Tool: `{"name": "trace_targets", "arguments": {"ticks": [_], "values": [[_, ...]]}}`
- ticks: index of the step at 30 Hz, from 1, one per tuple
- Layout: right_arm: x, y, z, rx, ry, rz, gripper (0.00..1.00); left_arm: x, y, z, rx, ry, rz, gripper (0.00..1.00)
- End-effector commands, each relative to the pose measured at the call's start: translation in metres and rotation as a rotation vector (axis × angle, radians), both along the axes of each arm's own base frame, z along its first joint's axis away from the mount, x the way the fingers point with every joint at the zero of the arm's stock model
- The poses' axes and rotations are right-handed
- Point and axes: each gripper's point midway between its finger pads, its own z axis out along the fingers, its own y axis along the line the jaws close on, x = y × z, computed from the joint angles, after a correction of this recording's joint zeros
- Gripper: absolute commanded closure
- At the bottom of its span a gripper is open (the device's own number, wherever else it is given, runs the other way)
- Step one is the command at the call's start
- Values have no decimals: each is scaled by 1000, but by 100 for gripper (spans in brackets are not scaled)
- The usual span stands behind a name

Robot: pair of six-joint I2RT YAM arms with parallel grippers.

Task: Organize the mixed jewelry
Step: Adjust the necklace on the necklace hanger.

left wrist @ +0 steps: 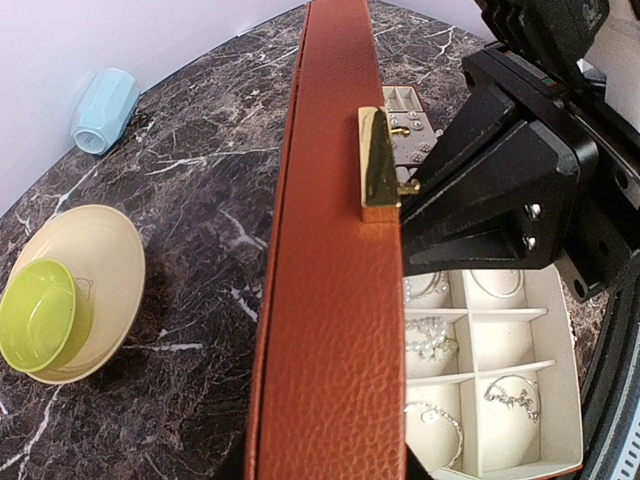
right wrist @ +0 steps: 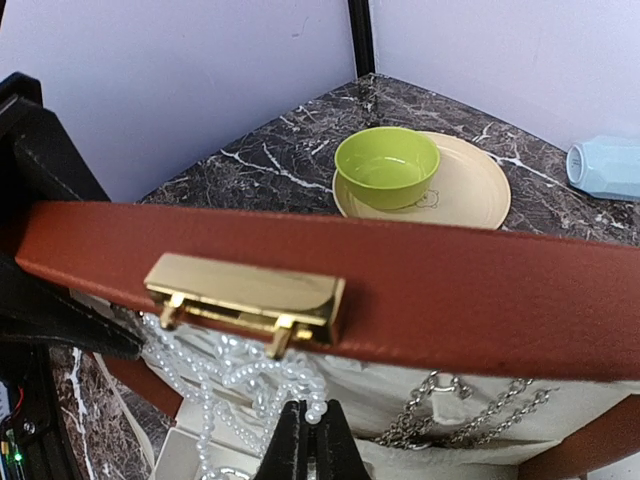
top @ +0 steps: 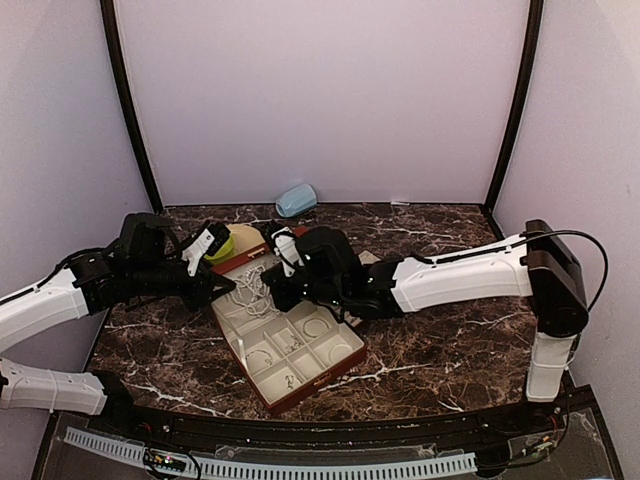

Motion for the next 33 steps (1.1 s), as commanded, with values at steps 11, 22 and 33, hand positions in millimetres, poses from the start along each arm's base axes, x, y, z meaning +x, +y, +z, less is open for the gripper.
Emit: {"name": "trace_targets", "arguments": {"ticks": [11,22,33], "values": [[13,3,-30,-3,16,-47,100,-3,2,-1,5,-24,-19,98],[-3,-1,-23,78,21,16,100,-2,4,-3,10,-24,-8,98],[-3,-9,5,126,-6,-4,100,-2,4,-2,10,-26,-8,98]]}}
